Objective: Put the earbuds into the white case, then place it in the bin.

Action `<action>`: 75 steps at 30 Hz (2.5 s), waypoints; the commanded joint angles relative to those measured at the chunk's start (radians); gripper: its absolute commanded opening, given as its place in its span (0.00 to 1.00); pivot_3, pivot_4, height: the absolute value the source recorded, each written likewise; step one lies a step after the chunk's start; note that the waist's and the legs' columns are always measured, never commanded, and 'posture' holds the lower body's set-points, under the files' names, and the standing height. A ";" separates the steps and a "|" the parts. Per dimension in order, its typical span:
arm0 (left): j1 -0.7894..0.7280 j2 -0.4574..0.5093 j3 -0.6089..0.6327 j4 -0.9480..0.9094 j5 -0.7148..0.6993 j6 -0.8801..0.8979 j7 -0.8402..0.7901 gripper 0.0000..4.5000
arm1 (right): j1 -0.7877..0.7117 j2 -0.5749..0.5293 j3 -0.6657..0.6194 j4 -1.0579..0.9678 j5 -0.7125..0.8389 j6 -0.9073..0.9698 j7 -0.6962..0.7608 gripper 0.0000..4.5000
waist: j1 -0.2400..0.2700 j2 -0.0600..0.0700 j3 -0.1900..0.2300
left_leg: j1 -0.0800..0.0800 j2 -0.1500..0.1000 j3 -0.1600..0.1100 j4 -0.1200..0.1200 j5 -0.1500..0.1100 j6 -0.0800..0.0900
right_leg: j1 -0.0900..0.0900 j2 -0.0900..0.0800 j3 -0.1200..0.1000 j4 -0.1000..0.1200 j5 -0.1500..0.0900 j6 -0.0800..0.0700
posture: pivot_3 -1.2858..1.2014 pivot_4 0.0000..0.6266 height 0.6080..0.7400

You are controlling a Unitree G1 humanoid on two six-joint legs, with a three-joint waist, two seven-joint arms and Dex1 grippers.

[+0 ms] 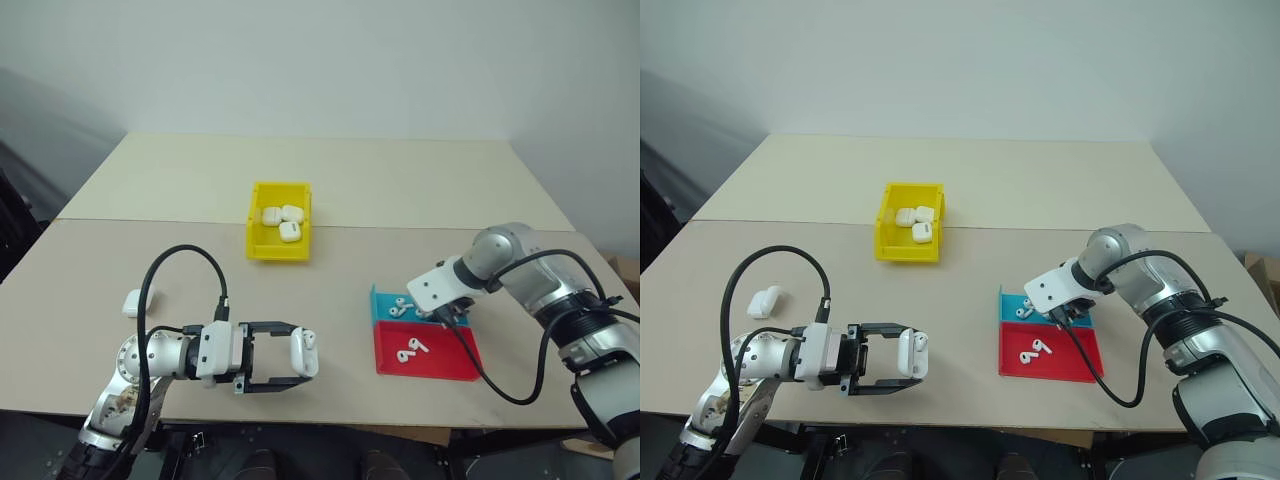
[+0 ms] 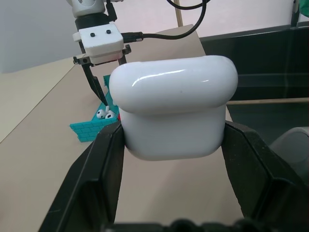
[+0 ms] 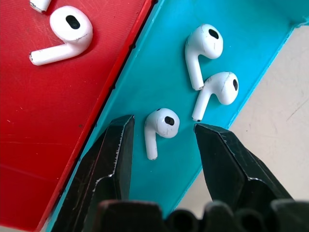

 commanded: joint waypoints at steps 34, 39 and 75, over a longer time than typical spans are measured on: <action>-0.003 0.007 0.005 -0.021 0.004 -0.025 0.010 0.61 | 0.008 -0.007 -0.029 -0.012 -0.001 -0.071 -0.003 0.29 | 0.000 0.000 0.000 | 0.001 0.000 0.000 0.000 0.000 0.000 | 0.000 0.000 0.000 0.001 0.000 0.000 | 0.52 0.24 1.00; -0.004 0.009 0.005 -0.021 0.005 -0.024 0.008 0.61 | 0.005 -0.005 -0.025 -0.003 -0.016 -0.072 -0.018 0.29 | -0.001 0.000 0.000 | 0.001 0.000 0.000 0.000 0.000 0.000 | 0.000 0.000 0.000 0.001 0.000 0.000 | 0.52 0.24 1.00; -0.180 -0.097 -0.007 0.040 -0.071 0.068 0.073 0.61 | 0.190 -0.079 -0.610 -0.591 0.556 0.744 -0.131 0.29 | 0.002 0.000 0.000 | 0.002 0.000 0.000 0.000 0.000 0.000 | 0.001 0.000 0.001 0.002 0.000 0.000 | 0.52 0.24 1.00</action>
